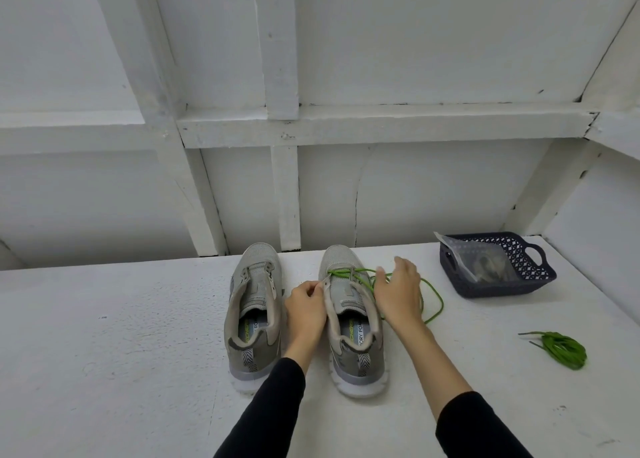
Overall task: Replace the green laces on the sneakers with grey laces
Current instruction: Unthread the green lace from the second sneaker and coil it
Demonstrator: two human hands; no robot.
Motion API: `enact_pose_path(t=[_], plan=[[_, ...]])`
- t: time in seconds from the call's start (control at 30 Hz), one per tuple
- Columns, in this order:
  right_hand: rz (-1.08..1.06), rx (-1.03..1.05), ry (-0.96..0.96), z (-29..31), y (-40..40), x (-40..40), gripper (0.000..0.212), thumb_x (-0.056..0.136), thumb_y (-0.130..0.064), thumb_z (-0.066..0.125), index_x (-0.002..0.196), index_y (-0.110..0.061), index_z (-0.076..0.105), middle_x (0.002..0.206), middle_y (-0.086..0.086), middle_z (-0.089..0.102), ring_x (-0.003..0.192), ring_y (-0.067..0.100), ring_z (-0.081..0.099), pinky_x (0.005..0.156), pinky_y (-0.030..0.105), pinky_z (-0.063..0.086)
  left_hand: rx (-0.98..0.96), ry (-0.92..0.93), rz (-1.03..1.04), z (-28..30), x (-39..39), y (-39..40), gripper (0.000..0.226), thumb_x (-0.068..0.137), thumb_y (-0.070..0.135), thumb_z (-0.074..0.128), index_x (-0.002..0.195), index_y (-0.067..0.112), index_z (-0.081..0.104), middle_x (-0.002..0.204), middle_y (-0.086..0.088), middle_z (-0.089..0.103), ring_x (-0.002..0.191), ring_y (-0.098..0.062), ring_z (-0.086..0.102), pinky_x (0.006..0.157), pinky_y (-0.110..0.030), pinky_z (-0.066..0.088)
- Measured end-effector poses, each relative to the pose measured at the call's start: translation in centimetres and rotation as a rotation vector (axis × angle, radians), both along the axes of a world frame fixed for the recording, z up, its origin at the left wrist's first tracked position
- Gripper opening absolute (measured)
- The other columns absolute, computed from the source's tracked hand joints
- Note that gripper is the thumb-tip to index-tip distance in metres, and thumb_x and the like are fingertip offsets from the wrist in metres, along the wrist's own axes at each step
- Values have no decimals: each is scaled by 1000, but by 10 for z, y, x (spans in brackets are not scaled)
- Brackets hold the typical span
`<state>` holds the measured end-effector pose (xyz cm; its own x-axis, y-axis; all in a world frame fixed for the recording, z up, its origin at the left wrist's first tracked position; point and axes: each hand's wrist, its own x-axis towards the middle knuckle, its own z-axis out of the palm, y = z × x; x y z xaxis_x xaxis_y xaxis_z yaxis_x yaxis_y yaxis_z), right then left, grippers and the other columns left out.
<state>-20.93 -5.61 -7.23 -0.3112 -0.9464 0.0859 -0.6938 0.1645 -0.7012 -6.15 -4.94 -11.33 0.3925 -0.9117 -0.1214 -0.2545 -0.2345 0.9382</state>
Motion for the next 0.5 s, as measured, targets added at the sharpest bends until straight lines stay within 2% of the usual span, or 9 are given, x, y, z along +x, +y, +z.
enact_pose_path(t=[0.03,0.1,0.17,0.23,0.3,0.4,0.5], plan=[[73,-25,-20,1,1,8,49,100,-30,45,141,-3,40,144,13,39,134,28,36,108,37,31,0,0,-4,0,1,0,20,95,19,56,98,9,74,90,-5,73,82,-16,63,69,-22,40],[211,65,-24,0,3,20,47,98,-37,47,135,-8,48,135,9,47,124,25,46,101,35,38,1,-2,-8,0,2,0,20,95,19,57,98,9,74,89,-5,73,83,-16,64,67,-22,41],[274,159,60,-7,5,24,42,95,-37,49,127,-10,55,125,9,55,113,25,53,92,35,45,1,-2,-15,1,1,0,19,95,18,57,97,8,74,88,-4,73,81,-15,63,61,-15,39],[229,133,110,-13,6,22,37,96,-31,50,124,-9,57,121,10,60,111,26,55,89,34,46,10,3,-33,5,0,0,18,95,18,57,96,8,73,87,-4,71,78,-13,60,56,-10,37],[166,79,95,-11,7,18,32,97,-28,51,120,-8,62,114,10,64,105,27,58,83,32,47,28,-11,-57,9,-1,-3,17,95,20,58,94,11,72,86,-3,69,80,-14,59,63,-19,40],[108,10,19,-9,10,17,22,98,-25,50,89,-8,63,83,3,61,79,23,55,62,27,36,48,-41,-102,13,2,-9,15,93,26,61,88,14,71,84,-3,70,79,-17,61,64,-25,41],[-18,18,-116,-12,9,14,33,98,-22,49,67,-11,48,65,0,51,62,19,48,49,27,29,69,-134,-144,17,5,-11,15,93,27,60,88,17,70,86,-1,70,80,-18,64,68,-28,49]])
